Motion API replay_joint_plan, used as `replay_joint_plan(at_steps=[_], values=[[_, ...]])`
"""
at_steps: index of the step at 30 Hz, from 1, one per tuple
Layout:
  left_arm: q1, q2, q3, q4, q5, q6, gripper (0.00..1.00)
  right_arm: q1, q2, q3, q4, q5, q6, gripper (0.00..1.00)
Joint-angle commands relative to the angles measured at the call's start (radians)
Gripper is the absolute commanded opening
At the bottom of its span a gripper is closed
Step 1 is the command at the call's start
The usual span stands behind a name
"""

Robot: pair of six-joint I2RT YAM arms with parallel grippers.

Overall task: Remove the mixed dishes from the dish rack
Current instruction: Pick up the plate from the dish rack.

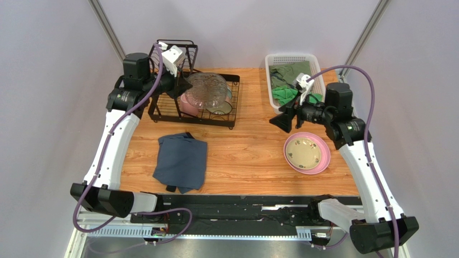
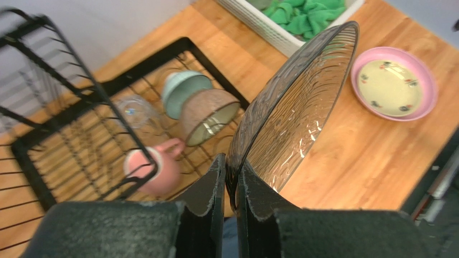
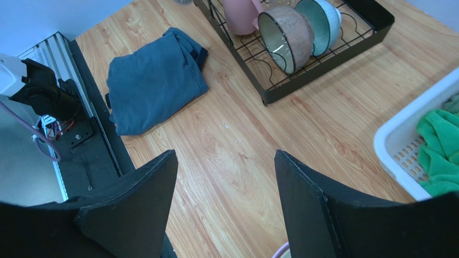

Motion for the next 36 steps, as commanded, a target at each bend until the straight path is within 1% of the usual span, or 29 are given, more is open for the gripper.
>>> replay_joint_plan(at_steps=[1, 5, 8, 20, 24, 27, 30, 31, 32, 33, 36], values=[[-0.016, 0.030, -0.038, 0.072, 0.121, -0.211, 0.00, 0.155, 0.069, 0.057, 0.141, 0.161, 0.117, 0.71], [-0.036, 0.039, -0.094, 0.112, 0.153, -0.259, 0.00, 0.252, 0.103, 0.051, 0.208, 0.288, 0.140, 0.72], [-0.059, 0.031, -0.127, 0.127, 0.150, -0.253, 0.00, 0.304, 0.131, 0.057, 0.245, 0.347, 0.133, 0.72], [-0.127, -0.002, -0.209, 0.159, 0.147, -0.229, 0.00, 0.357, 0.226, 0.103, 0.316, 0.385, 0.152, 0.71], [-0.131, -0.019, -0.229, 0.170, 0.151, -0.233, 0.00, 0.372, 0.244, 0.108, 0.336, 0.401, 0.149, 0.68], [-0.136, -0.038, -0.243, 0.181, 0.157, -0.235, 0.00, 0.378, 0.261, 0.109, 0.353, 0.401, 0.153, 0.63], [-0.140, -0.056, -0.257, 0.193, 0.160, -0.241, 0.00, 0.389, 0.277, 0.114, 0.362, 0.404, 0.163, 0.55], [-0.142, -0.061, -0.259, 0.194, 0.160, -0.242, 0.00, 0.395, 0.281, 0.117, 0.365, 0.404, 0.164, 0.50], [-0.142, -0.062, -0.263, 0.194, 0.160, -0.244, 0.00, 0.398, 0.283, 0.120, 0.365, 0.407, 0.166, 0.47], [-0.142, -0.064, -0.266, 0.196, 0.159, -0.244, 0.00, 0.403, 0.292, 0.128, 0.365, 0.408, 0.166, 0.40], [-0.143, -0.068, -0.274, 0.201, 0.162, -0.247, 0.00, 0.413, 0.304, 0.139, 0.363, 0.417, 0.166, 0.27]])
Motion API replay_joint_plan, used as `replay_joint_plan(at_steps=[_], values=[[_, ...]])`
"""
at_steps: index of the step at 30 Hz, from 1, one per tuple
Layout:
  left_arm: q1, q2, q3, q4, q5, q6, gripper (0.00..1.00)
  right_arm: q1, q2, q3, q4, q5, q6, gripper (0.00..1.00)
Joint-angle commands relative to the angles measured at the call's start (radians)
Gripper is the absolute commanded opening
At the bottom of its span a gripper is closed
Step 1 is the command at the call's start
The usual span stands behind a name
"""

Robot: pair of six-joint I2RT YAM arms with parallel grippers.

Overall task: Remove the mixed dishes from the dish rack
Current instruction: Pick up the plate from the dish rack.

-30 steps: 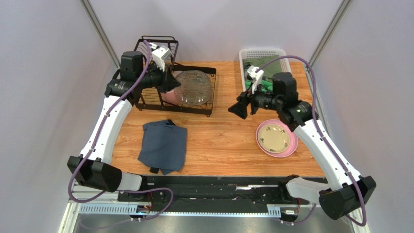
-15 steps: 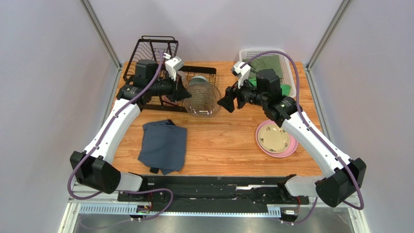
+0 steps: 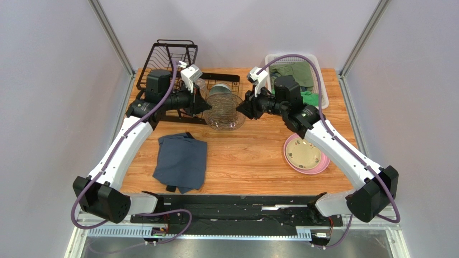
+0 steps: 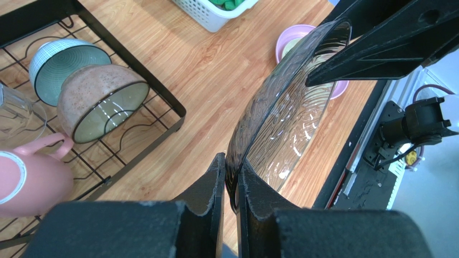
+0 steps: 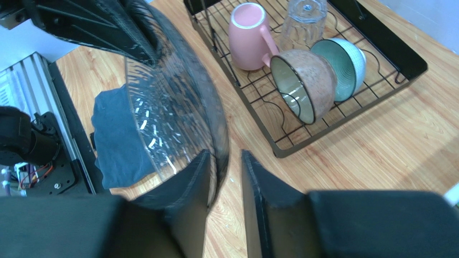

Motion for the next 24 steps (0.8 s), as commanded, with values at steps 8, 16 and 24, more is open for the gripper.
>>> replay_joint_plan(at_steps=[8, 16, 24], values=[[-0.008, -0.053, -0.031, 0.056, 0.047, -0.019, 0.23, 0.024, 0.022, 0.063, 0.041, 0.044, 0.003, 0.00], [-0.008, -0.096, -0.052, 0.066, 0.046, 0.021, 0.83, 0.024, -0.006, 0.024, 0.036, 0.103, -0.042, 0.00], [-0.008, -0.149, -0.061, 0.027, 0.007, 0.102, 0.94, -0.057, -0.084, -0.087, -0.020, 0.140, -0.117, 0.00]])
